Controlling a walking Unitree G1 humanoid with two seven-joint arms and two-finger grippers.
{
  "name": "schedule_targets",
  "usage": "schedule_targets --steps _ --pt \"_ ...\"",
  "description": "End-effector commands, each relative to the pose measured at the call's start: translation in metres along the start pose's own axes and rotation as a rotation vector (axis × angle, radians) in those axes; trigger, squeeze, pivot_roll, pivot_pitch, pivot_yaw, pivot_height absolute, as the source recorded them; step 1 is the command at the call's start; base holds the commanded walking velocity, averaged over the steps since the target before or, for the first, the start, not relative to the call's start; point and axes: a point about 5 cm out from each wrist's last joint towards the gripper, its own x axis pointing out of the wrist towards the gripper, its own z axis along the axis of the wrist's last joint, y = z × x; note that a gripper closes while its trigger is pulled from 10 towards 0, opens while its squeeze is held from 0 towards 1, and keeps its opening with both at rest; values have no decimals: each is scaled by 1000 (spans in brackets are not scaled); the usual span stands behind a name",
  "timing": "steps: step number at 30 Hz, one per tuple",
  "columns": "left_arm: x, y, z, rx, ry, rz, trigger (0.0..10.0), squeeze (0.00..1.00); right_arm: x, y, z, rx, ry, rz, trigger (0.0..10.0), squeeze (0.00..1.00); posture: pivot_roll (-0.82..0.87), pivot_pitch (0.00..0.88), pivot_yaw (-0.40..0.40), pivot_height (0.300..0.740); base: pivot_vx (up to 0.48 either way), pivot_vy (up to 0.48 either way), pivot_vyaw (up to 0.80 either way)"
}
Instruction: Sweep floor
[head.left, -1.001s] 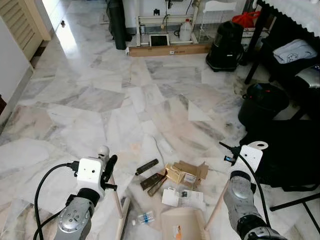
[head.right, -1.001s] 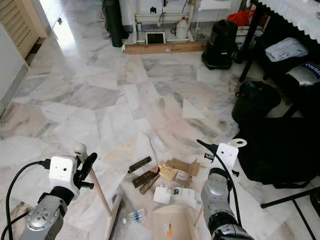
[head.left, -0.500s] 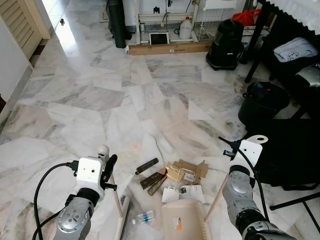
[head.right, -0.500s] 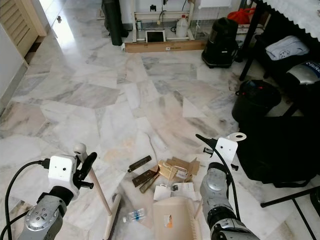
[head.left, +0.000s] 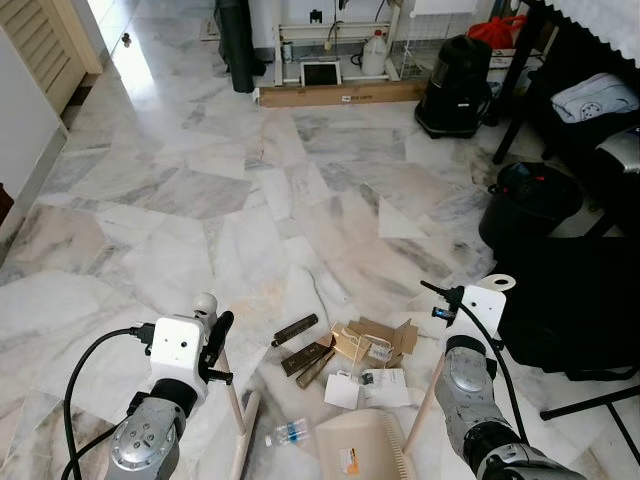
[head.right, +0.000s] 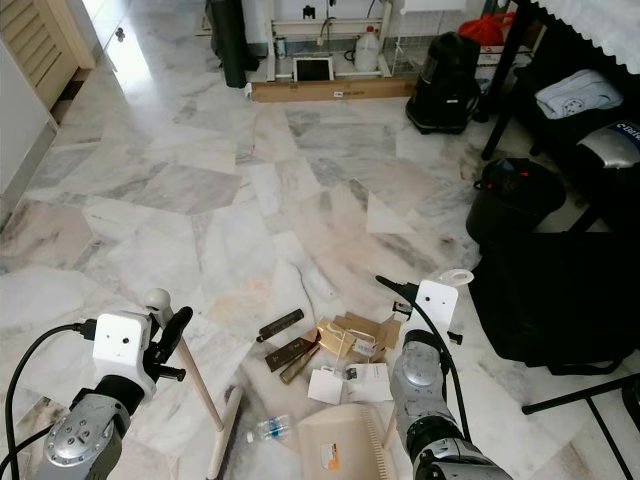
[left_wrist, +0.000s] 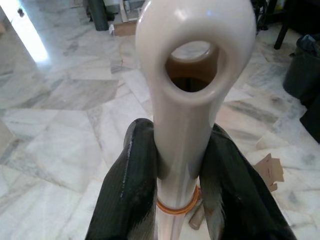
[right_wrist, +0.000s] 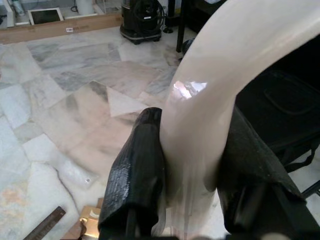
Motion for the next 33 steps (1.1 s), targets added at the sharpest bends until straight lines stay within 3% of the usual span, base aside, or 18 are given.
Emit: schedule_targets --steps 1,7,14,22,24,33 --pt "0 -1 -2 -54 36 -14 10000 0 -5 -2 -12 -27 45 0 10000 0 185 153 -10 740 0 0 0" --pt "2 -4 -5 -105 72 -57 10000 0 -7 -6 -15 -40 52 -10 10000 0 180 152 -11 740 0 0 0" --pt "2 -12 -5 -158 107 -201 10000 0 -6 -8 -15 -48 56 -16 10000 0 181 152 -14 740 0 0 0" --pt "1 -19 -3 -191 125 -291 10000 0 -4 -7 -12 -52 55 -15 10000 0 182 149 -16 740 0 0 0" --pt "1 -24 -1 -233 126 -328 10000 0 -3 -7 -12 -53 55 -13 10000 0 184 149 -18 740 0 0 0" --pt "4 -20 7 -345 96 -311 10000 0 -4 -4 -12 -64 58 -5 10000 0 189 145 -20 740 0 0 0"
